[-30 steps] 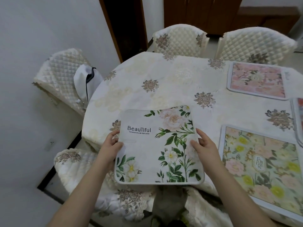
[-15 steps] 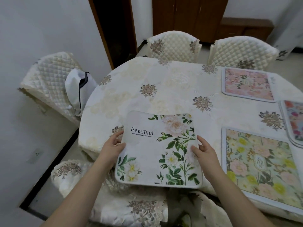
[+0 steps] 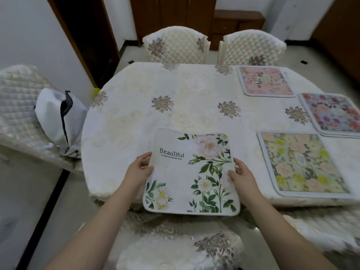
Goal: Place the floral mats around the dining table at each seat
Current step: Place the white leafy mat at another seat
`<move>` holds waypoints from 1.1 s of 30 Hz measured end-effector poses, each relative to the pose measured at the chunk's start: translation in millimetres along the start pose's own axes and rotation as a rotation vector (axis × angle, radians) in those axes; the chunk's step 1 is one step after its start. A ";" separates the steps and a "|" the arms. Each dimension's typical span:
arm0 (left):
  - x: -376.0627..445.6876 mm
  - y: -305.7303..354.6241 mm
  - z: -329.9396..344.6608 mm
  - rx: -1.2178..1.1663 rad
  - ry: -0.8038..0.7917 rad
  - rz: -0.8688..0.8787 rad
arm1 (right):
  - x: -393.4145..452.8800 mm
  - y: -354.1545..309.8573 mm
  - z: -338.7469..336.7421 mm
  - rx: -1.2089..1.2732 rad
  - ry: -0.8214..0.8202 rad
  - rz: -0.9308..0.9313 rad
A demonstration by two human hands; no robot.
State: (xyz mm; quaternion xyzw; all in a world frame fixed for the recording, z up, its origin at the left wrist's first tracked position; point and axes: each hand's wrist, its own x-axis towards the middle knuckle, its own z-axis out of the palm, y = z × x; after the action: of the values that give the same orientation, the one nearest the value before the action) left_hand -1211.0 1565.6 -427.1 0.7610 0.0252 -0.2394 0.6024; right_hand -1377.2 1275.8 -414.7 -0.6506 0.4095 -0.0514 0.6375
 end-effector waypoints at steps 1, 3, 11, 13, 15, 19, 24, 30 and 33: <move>3.5 0.4 1.1 0.000 -0.008 -0.002 | 1.0 0.1 0.5 0.000 0.006 -0.005; 11.7 0.5 4.5 0.006 -0.020 -0.013 | 8.6 2.6 1.0 -0.040 0.028 -0.001; 43.9 3.0 16.2 0.035 0.019 -0.041 | 55.3 -1.9 6.2 -0.102 0.040 -0.007; 51.7 2.8 19.8 0.051 0.030 -0.040 | 65.3 -1.2 8.9 -0.128 0.058 -0.019; 58.3 -0.7 22.1 0.105 0.036 -0.036 | 72.3 0.9 11.4 -0.192 0.070 -0.037; 67.6 -16.0 21.4 0.229 0.072 -0.046 | 81.3 11.5 13.7 -0.313 0.084 -0.066; 72.5 -27.1 22.1 0.278 0.091 -0.034 | 85.4 19.7 10.2 -0.410 0.083 -0.069; 74.4 -24.3 31.4 0.396 0.104 0.034 | 93.0 23.2 2.8 -0.400 0.073 -0.091; 78.3 -22.6 34.3 0.492 0.103 0.104 | 98.9 23.7 1.8 -0.380 0.076 -0.096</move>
State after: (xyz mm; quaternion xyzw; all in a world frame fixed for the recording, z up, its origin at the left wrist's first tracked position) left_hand -1160.7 1520.3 -483.9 0.8963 -0.0424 -0.1679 0.4083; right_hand -1322.0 1221.5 -480.8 -0.7756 0.4041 -0.0282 0.4841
